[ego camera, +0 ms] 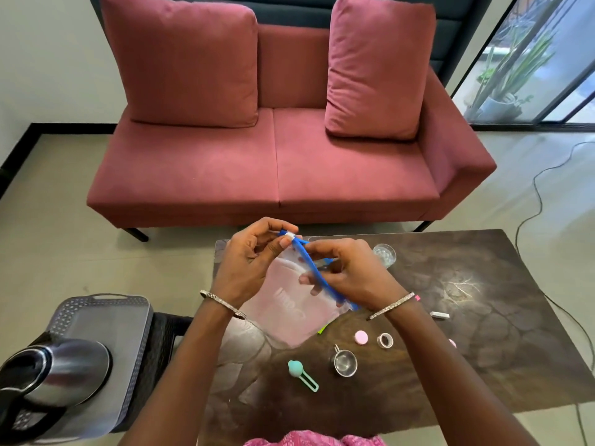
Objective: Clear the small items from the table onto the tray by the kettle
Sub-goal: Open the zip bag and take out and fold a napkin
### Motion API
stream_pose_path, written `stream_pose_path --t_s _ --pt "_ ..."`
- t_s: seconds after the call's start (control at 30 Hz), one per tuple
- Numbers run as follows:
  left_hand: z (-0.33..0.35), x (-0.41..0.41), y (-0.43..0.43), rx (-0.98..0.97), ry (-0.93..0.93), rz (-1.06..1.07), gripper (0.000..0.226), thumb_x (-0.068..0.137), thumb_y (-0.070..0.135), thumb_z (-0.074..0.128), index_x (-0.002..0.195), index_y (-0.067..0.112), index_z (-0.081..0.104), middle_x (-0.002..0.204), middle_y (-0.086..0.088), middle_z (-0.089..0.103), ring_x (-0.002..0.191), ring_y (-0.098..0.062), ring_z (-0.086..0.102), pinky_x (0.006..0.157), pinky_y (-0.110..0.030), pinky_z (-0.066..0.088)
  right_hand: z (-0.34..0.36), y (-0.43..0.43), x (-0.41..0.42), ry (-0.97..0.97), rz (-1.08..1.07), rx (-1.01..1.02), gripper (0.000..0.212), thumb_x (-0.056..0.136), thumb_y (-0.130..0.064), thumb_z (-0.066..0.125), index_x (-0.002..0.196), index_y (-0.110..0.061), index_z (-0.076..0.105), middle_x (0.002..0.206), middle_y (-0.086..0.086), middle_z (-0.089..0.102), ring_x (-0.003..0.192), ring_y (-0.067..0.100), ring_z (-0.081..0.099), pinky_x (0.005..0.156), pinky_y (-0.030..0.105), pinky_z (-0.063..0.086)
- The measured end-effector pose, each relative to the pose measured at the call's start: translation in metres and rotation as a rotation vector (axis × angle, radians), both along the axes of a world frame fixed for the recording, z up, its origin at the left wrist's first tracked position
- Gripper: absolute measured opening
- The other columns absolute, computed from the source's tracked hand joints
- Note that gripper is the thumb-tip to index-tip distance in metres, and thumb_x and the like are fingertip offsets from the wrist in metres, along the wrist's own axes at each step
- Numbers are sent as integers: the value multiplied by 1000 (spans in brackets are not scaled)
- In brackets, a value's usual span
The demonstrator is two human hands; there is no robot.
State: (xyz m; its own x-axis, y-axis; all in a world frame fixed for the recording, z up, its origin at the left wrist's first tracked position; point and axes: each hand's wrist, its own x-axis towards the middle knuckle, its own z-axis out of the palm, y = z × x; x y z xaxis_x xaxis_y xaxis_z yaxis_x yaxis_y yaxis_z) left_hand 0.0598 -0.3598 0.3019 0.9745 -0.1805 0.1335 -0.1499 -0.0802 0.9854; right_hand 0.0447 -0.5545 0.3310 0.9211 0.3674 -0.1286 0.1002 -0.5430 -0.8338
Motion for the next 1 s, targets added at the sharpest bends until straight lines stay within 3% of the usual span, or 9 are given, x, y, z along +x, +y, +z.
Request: stream_pose_path --t_s 0.17,0.3,0.37,0.43,0.53,0.57,0.67,0.8,1.0 --pt "-25 7 13 -28 86 109 33 86 38 68 115 23 63 113 2 70 109 -14 66 93 -33 53 1 2 1 49 -13 43 53 66 -32 90 115 -32 71 104 -15 75 62 12 75 67 40 63" --pt "-64 -1 30 -141 477 513 61 76 56 67 122 17 57 126 -6 61 118 -21 58 105 -44 45 -2 -5 3 145 -125 271 52 70 -17 89 117 -29 70 89 1 78 74 28 76 72 48 63" --pt "-80 -11 37 -328 717 460 74 71 70 62 123 17 59 125 -9 64 114 -24 59 98 -49 49 -3 -7 5 198 -175 436 52 72 -8 86 119 -24 70 96 4 77 80 29 76 70 45 63" --pt "-91 -26 40 -607 856 225 72 76 77 52 125 24 62 128 -7 64 119 -29 58 96 -56 48 -6 -9 5 212 -227 516 50 73 -2 84 118 -17 71 106 10 74 79 25 75 66 39 62" --pt "-102 -44 33 -970 886 -84 68 89 62 46 144 22 42 148 -14 45 137 -37 40 108 -72 21 -13 -11 4 207 -335 554 36 76 2 80 111 -4 73 101 17 74 78 24 76 60 35 61" --pt "-101 -46 28 -1002 904 -89 65 91 55 52 144 19 42 148 -15 45 137 -37 41 108 -73 21 -16 -11 3 200 -370 555 29 77 2 79 106 0 73 96 17 75 78 23 76 58 34 61" --pt "-96 -46 20 -958 905 -31 56 89 37 64 138 14 51 140 -14 54 129 -35 51 102 -70 34 -25 -13 1 161 -458 520 17 82 6 73 98 5 74 92 13 77 78 23 76 52 35 60" --pt "-94 -42 21 -873 809 -15 36 94 32 56 127 19 62 137 -12 57 126 -31 55 97 -61 45 -28 -15 2 70 -491 345 15 77 -3 80 92 -2 77 91 4 78 61 18 73 48 36 60" --pt "-92 -47 14 -845 771 -30 37 98 28 51 133 17 57 140 -13 54 128 -31 53 96 -54 49 -24 -17 -1 95 -556 360 19 70 -12 86 83 -1 77 78 8 77 60 24 72 43 30 56"
